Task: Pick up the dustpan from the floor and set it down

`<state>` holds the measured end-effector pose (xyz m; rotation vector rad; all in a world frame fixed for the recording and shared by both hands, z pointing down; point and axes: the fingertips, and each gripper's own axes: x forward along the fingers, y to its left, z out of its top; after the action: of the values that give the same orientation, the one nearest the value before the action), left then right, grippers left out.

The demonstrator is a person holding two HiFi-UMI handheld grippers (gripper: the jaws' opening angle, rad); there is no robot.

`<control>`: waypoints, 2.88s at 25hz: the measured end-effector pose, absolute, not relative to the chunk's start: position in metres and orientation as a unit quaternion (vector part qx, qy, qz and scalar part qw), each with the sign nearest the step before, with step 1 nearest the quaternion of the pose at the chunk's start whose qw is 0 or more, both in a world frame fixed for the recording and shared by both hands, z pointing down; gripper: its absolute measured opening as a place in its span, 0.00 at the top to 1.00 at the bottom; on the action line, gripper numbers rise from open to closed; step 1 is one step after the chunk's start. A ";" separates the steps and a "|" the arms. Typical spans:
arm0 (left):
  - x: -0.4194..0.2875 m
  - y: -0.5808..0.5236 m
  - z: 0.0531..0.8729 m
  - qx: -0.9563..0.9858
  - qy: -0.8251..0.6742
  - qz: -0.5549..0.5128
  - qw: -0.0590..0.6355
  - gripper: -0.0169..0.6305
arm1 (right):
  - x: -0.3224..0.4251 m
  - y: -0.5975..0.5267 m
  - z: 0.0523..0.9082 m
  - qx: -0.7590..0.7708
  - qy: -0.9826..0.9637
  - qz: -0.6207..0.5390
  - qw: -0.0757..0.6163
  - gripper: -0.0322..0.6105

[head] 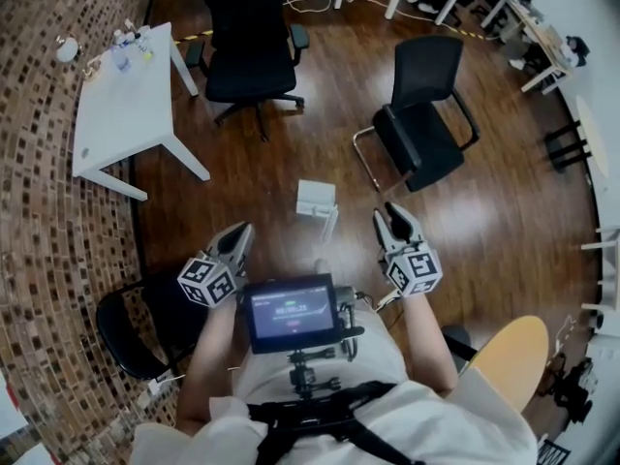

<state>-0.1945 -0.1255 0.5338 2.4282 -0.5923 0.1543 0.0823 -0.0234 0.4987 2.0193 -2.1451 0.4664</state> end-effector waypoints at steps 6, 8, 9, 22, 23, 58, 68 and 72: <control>-0.200 -0.113 0.549 0.930 -0.169 0.076 0.319 0.97 | 0.062 -0.012 0.498 0.686 -0.701 0.184 0.070 0.74; -0.198 -0.106 0.558 0.934 -0.142 0.088 0.314 0.97 | 0.056 -0.007 0.498 0.690 -0.695 0.193 0.067 0.75; -0.196 -0.101 0.561 0.936 -0.129 0.092 0.315 0.97 | 0.054 -0.004 0.498 0.692 -0.692 0.197 0.065 0.75; -0.218 -0.084 0.549 0.938 -0.134 0.100 0.303 0.97 | 0.029 -0.010 0.508 0.673 -0.708 0.210 0.024 0.77; -0.224 -0.086 0.550 0.937 -0.144 0.099 0.303 0.97 | 0.027 -0.014 0.508 0.668 -0.715 0.206 0.016 0.77; -0.114 0.084 0.542 0.889 -0.329 0.059 0.312 0.97 | 0.195 0.163 0.524 0.614 -0.766 0.188 -0.021 0.77; -0.114 0.053 0.527 0.898 -0.321 0.055 0.294 0.97 | 0.203 0.156 0.528 0.638 -0.751 0.170 0.004 0.78; -0.116 0.043 0.524 0.904 -0.307 0.063 0.290 0.97 | 0.190 0.152 0.521 0.644 -0.748 0.162 0.006 0.77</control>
<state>-0.1160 0.0431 0.5236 2.4118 -0.8191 0.1694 0.1898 0.1521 0.5211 2.0148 -2.3402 0.5057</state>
